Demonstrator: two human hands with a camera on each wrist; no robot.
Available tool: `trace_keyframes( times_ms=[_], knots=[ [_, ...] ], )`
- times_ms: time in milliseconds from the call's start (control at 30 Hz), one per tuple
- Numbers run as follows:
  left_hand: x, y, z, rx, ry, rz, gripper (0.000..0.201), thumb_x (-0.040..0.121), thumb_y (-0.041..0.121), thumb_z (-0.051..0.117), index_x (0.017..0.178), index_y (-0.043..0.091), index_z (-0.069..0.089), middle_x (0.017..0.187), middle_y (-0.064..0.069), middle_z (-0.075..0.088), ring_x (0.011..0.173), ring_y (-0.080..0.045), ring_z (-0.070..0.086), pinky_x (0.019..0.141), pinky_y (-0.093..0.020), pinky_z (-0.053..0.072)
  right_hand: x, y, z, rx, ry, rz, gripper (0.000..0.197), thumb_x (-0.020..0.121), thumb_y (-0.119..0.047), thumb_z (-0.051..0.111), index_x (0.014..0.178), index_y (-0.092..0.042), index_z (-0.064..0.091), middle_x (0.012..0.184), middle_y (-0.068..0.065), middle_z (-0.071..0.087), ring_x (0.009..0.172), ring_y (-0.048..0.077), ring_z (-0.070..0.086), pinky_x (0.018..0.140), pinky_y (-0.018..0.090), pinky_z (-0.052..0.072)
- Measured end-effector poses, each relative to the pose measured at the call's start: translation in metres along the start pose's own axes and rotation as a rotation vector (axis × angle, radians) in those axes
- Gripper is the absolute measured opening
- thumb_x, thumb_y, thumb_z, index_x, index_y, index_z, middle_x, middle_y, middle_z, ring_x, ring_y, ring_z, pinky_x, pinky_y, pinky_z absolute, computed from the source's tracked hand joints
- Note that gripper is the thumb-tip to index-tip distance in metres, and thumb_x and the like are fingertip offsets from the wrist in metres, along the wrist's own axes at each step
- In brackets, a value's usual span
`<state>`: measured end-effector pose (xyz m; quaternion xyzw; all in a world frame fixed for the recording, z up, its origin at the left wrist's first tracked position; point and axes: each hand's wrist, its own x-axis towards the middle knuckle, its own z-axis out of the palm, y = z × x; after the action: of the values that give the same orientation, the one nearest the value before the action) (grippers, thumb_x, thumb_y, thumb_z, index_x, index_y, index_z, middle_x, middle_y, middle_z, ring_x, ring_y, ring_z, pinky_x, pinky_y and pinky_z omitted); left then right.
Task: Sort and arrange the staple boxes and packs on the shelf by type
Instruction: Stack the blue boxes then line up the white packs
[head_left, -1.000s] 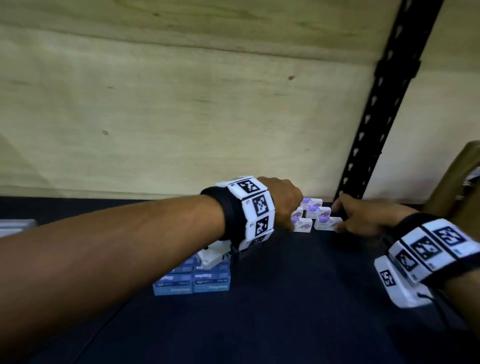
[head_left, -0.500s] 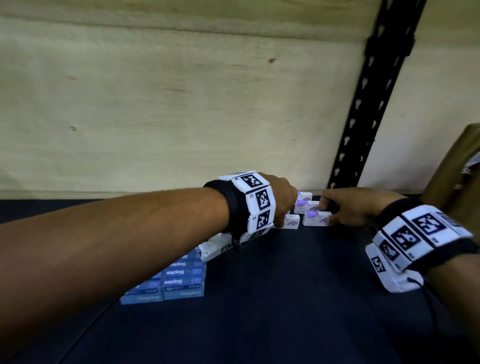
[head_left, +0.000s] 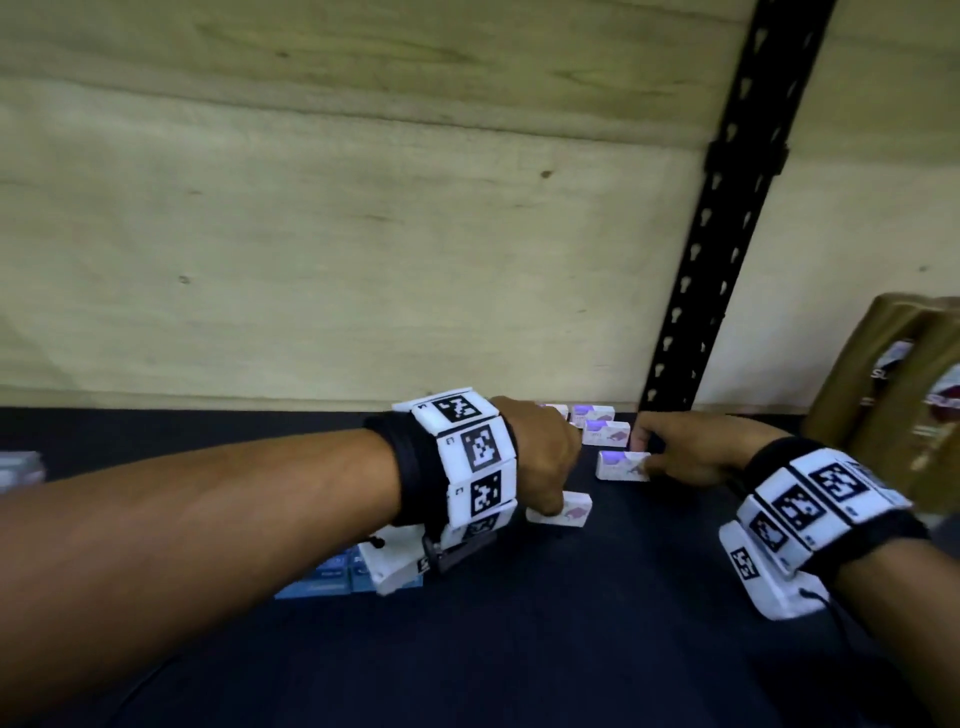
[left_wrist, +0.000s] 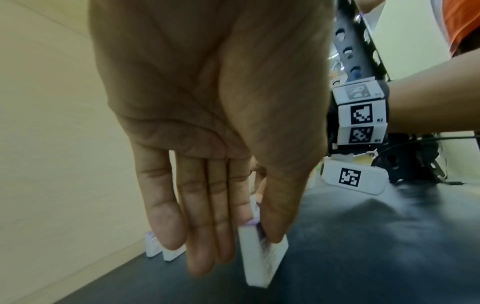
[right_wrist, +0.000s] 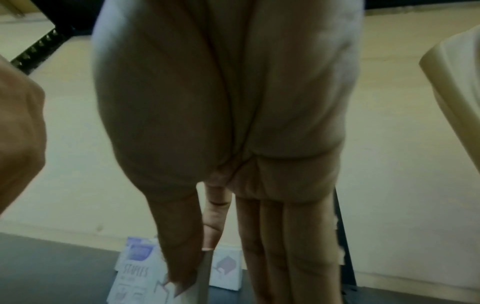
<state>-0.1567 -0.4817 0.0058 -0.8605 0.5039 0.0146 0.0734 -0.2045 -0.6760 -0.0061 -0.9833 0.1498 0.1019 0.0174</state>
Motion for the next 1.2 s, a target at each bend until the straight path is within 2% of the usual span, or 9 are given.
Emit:
trace_keyframes(
  times_ms=[67,100,133,200,400,533,667,867,1200],
  knots=[
    [-0.007,0.003,0.000,-0.020,-0.061,0.006,0.019,0.091,0.028,0.061,0.075,0.022,0.053,0.090,0.003,0.053,0.070,-0.013,0.046,0.048,-0.018,0.030,-0.012,-0.002,0.000,0.056,-0.027,-0.025,0.008,0.092,-0.033,0.063,0.095,-0.029,0.056,0.090,-0.011,0.063,0.081,0.010,0.057,0.076,0.029,0.047],
    [-0.012,0.006,0.000,-0.014,-0.090,0.008,0.012,0.091,0.028,0.059,0.087,0.016,0.061,0.093,0.001,0.056,0.073,-0.015,0.048,0.050,-0.019,0.032,-0.019,-0.004,0.001,0.084,-0.040,-0.035,0.008,0.092,-0.034,0.064,0.096,-0.029,0.058,0.090,-0.008,0.067,0.080,0.010,0.059,0.078,0.030,0.050],
    [-0.014,0.008,0.001,-0.009,-0.119,0.000,0.018,0.091,0.028,0.058,0.100,0.013,0.062,0.099,-0.001,0.059,0.077,-0.018,0.050,0.054,-0.021,0.035,-0.027,-0.005,0.002,0.104,-0.053,-0.037,0.008,0.091,-0.034,0.065,0.095,-0.030,0.059,0.091,-0.005,0.070,0.079,0.011,0.061,0.080,0.032,0.051],
    [-0.022,0.013,0.003,-0.008,-0.161,-0.016,0.024,0.092,0.028,0.056,0.111,0.013,0.059,0.108,-0.002,0.061,0.083,-0.021,0.053,0.063,-0.026,0.039,-0.042,-0.006,0.005,0.099,-0.082,-0.040,0.006,0.091,-0.035,0.065,0.094,-0.033,0.060,0.092,-0.003,0.073,0.080,0.011,0.063,0.081,0.031,0.052],
    [-0.035,0.030,0.007,-0.026,-0.196,0.004,0.029,0.097,0.030,0.049,0.122,0.014,0.050,0.121,-0.005,0.056,0.086,-0.020,0.048,0.070,-0.031,0.039,-0.075,-0.003,0.014,0.082,-0.115,-0.027,0.008,0.091,-0.039,0.064,0.096,-0.036,0.059,0.092,-0.009,0.069,0.085,0.009,0.065,0.081,0.028,0.050],
    [-0.038,0.042,0.011,0.029,-0.185,0.004,0.037,0.100,0.031,0.045,0.132,0.012,0.044,0.130,-0.008,0.054,0.107,-0.027,0.055,0.075,-0.032,0.038,-0.079,0.002,0.019,0.096,-0.117,-0.024,0.008,0.089,-0.039,0.066,0.092,-0.037,0.059,0.092,-0.008,0.071,0.083,0.008,0.065,0.084,0.030,0.052],
    [-0.039,0.047,0.016,0.082,-0.148,0.012,0.041,0.100,0.030,0.047,0.134,0.008,0.041,0.129,-0.009,0.054,0.114,-0.029,0.054,0.076,-0.034,0.040,-0.078,-0.004,0.017,0.063,-0.149,-0.029,0.011,0.088,-0.039,0.068,0.094,-0.035,0.059,0.092,-0.009,0.071,0.086,0.009,0.066,0.086,0.031,0.053],
    [-0.040,0.045,0.016,0.071,-0.128,0.014,0.041,0.100,0.027,0.048,0.135,0.008,0.039,0.129,-0.010,0.053,0.115,-0.029,0.052,0.077,-0.033,0.038,-0.077,-0.002,0.019,0.064,-0.175,-0.072,0.011,0.089,-0.036,0.068,0.091,-0.036,0.058,0.078,-0.007,0.068,0.068,0.007,0.057,0.075,0.028,0.049],
    [-0.040,0.044,0.017,0.099,-0.139,0.032,0.042,0.101,0.032,0.046,0.136,0.010,0.038,0.132,-0.011,0.051,0.118,-0.029,0.049,0.078,-0.033,0.035,-0.077,-0.003,0.018,0.083,-0.174,-0.093,0.012,0.089,-0.038,0.067,0.096,-0.033,0.059,0.073,-0.008,0.067,0.063,0.005,0.055,0.068,0.023,0.044]
  ],
)
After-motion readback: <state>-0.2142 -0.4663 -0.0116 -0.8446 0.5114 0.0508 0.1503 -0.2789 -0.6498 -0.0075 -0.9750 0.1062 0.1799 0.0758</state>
